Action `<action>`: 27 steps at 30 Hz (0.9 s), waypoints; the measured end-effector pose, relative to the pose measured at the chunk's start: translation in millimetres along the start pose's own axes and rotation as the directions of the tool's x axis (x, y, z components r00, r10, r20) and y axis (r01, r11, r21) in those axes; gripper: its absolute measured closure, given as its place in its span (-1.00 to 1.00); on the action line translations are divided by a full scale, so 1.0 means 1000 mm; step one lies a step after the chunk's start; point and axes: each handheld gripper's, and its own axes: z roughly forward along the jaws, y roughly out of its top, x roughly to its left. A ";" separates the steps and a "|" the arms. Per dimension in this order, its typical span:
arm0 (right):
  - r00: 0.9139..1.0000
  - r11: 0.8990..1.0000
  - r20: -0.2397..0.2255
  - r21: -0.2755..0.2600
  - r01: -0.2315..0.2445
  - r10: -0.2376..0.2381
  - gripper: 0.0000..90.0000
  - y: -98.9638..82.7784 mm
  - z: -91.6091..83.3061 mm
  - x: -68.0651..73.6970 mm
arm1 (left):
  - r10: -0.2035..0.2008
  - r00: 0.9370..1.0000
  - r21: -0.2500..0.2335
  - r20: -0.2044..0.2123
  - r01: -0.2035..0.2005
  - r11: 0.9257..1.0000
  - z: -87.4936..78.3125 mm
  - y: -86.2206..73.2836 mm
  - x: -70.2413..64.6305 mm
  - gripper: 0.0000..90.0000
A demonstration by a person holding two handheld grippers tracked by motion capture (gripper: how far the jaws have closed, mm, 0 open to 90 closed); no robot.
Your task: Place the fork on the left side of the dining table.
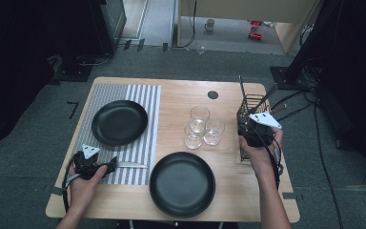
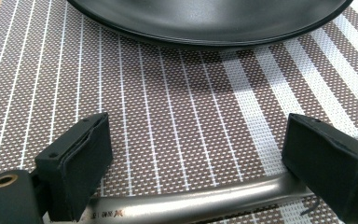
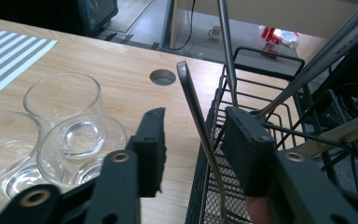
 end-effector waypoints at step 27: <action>0.995 0.996 0.097 -0.088 0.008 0.000 0.97 -0.003 -0.018 -0.017 | 0.000 1.000 0.000 0.000 0.000 1.000 0.000 0.000 0.000 -0.81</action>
